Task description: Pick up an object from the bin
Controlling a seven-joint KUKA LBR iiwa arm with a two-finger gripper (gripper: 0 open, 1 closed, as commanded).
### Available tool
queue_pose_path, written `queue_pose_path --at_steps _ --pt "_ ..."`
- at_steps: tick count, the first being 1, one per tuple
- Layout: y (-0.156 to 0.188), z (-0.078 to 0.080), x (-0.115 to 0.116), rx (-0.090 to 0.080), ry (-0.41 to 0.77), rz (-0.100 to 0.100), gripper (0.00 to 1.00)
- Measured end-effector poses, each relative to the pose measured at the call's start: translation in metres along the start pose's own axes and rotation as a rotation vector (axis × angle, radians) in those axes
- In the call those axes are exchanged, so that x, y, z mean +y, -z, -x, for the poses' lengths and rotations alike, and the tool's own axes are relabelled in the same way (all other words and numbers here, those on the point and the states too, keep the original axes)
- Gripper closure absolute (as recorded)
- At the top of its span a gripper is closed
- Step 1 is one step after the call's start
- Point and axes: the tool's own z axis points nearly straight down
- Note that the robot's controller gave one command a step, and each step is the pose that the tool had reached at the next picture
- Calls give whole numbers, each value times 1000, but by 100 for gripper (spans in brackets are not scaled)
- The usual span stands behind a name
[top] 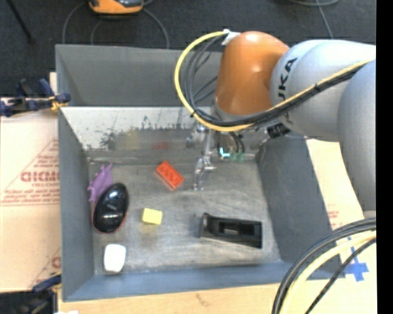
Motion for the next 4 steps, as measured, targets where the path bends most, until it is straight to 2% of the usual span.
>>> queue_pose_path --at_steps 1,2,3,4 --pt "5 2 0 -8 0 1 0" --pt "9 -3 16 -5 -52 1 0" --pt "0 -5 21 -8 -54 0 0" --pt "-75 6 22 -8 -125 2 100"
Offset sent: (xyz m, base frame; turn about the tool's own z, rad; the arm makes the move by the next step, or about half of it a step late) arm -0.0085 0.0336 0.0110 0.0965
